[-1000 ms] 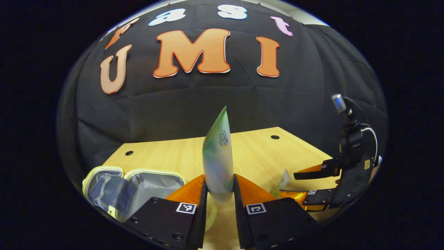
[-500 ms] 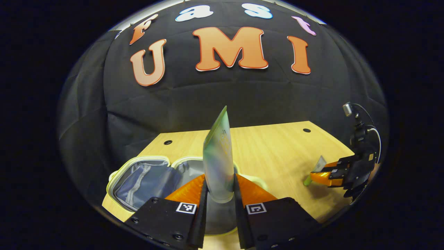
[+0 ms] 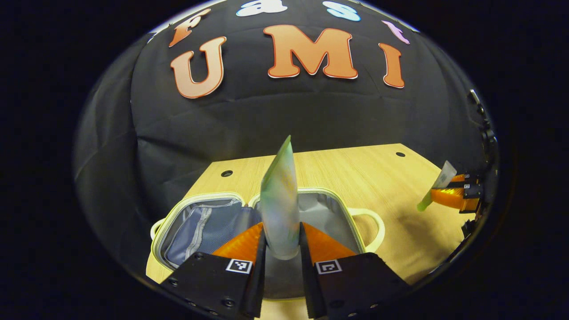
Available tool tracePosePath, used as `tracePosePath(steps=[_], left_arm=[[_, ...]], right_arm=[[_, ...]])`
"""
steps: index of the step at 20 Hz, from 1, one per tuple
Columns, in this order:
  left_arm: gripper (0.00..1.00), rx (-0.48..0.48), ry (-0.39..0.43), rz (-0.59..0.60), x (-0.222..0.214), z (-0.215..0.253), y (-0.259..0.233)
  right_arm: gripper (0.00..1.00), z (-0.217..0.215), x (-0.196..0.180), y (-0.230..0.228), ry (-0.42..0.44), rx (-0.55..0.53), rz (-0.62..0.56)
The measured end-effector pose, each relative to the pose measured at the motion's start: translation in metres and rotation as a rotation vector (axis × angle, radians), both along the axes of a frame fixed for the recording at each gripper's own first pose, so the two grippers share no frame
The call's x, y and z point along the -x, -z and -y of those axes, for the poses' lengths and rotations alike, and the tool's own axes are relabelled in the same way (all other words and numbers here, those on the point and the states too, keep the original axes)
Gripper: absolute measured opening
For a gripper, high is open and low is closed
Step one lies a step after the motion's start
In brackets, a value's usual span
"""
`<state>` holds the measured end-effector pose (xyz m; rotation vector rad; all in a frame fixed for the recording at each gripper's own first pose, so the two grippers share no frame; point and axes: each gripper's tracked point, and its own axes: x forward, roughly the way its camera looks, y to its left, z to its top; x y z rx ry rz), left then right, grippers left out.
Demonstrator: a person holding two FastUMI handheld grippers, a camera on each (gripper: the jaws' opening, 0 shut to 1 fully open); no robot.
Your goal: First open the suitcase, pack the skin care products into it, and then close the suitcase.
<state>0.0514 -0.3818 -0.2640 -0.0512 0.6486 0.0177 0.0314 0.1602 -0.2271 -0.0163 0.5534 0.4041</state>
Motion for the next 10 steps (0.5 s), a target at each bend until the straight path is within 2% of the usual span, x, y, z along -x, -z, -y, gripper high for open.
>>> tracePosePath(steps=[7, 10], left_arm=[[0.37, 0.078, 0.143, -0.14, 0.008, -0.014, 0.052], [0.37, 0.114, 0.202, -0.274, 0.015, -0.014, 0.082]], right_arm=[[0.31, -0.068, 0.018, -0.024, 0.015, 0.017, 0.036], [0.31, -0.099, 0.024, -0.023, 0.021, 0.006, 0.014]])
